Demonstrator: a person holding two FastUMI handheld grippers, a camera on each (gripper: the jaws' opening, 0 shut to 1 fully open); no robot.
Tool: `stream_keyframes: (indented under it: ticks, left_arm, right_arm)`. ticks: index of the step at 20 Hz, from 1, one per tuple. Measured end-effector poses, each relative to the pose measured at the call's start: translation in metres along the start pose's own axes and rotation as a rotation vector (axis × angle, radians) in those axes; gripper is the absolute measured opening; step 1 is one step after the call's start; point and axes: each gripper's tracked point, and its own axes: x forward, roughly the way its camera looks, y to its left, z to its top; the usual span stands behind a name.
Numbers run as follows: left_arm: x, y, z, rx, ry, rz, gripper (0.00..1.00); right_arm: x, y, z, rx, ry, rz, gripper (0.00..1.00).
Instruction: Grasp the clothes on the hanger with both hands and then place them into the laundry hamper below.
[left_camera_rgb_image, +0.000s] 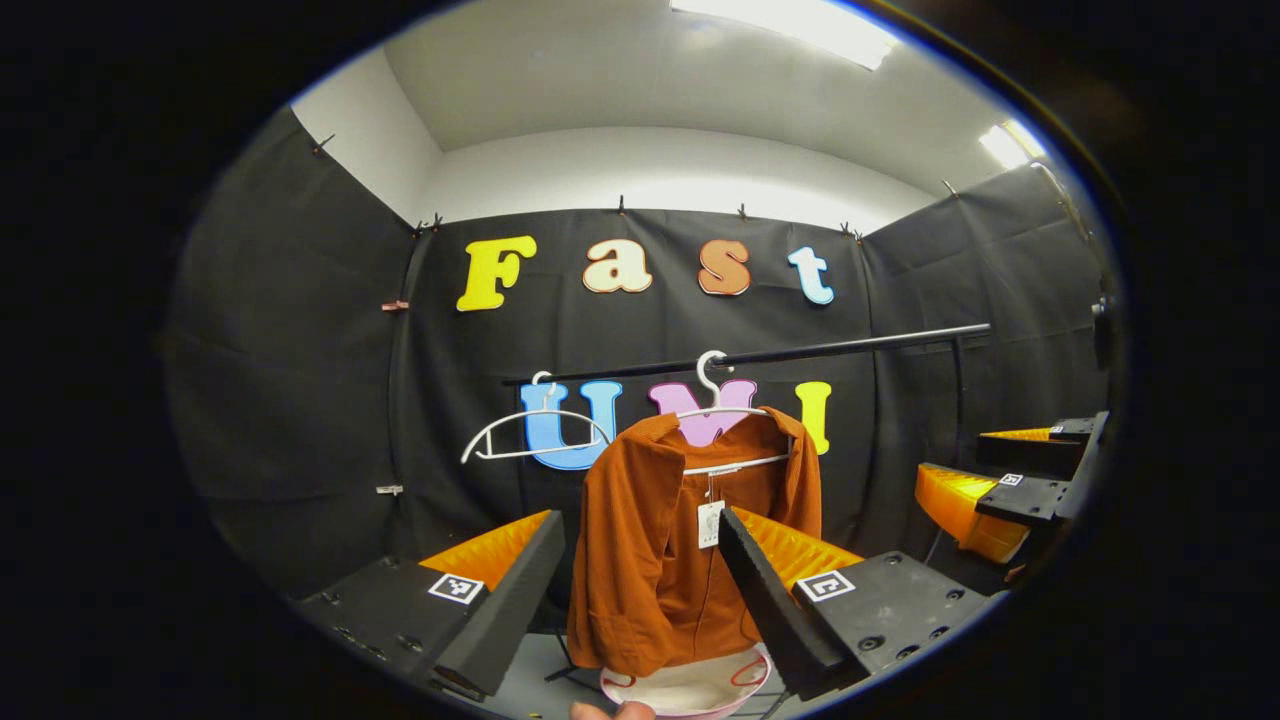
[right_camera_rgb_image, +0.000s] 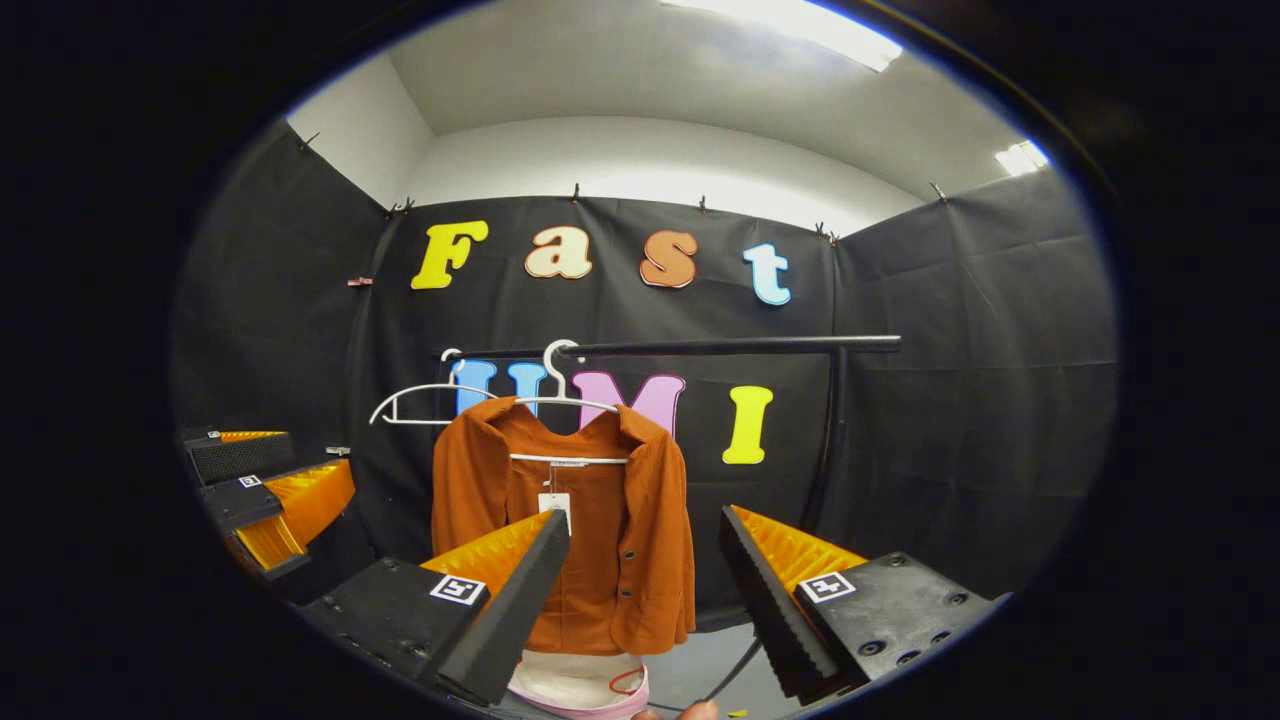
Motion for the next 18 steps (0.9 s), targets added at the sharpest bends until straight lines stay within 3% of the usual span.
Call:
stream_keyframes:
  ticks: [5,10,15,18]
  left_arm:
    - [0.100,-0.022,-0.030,0.009,0.025,0.032,0.98]
    - [0.191,-0.027,-0.061,0.042,0.050,0.134,0.98]
    - [0.247,-0.009,-0.076,0.058,0.054,0.263,0.98]
    - [0.262,-0.002,-0.079,0.062,0.055,0.274,0.98]
  right_arm:
    - [0.080,-0.023,-0.023,0.018,-0.009,0.001,0.98]
    - [0.138,-0.027,-0.055,0.030,0.010,0.043,0.98]
    - [0.177,-0.024,-0.075,0.047,0.018,0.080,0.98]
    - [0.198,-0.017,-0.090,0.043,0.034,0.082,0.98]
